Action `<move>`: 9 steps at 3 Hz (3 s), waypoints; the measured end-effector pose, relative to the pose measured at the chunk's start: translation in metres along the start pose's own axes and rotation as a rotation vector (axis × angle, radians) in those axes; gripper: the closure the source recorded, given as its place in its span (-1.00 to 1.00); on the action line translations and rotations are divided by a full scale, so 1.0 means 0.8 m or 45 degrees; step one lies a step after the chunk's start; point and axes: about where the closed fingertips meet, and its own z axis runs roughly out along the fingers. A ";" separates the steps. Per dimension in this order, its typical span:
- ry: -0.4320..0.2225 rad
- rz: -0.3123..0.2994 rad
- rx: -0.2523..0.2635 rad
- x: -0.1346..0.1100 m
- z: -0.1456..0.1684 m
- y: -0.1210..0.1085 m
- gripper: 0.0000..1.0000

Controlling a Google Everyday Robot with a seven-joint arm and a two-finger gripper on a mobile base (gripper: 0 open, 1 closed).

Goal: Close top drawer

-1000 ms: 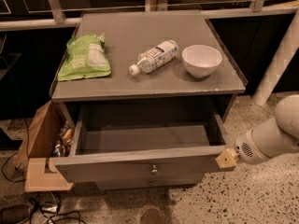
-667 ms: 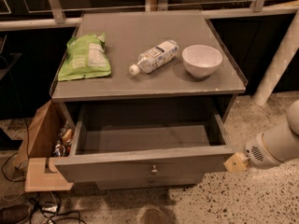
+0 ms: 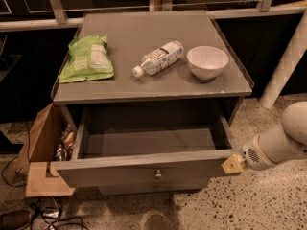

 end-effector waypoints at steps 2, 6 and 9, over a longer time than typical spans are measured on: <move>-0.039 -0.010 -0.017 -0.031 0.012 0.007 1.00; -0.105 -0.055 -0.078 -0.056 0.022 0.020 1.00; -0.181 -0.178 -0.072 -0.107 0.004 0.040 1.00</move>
Offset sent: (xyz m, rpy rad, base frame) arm 0.0588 0.0526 0.0124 0.0548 -0.0700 0.0165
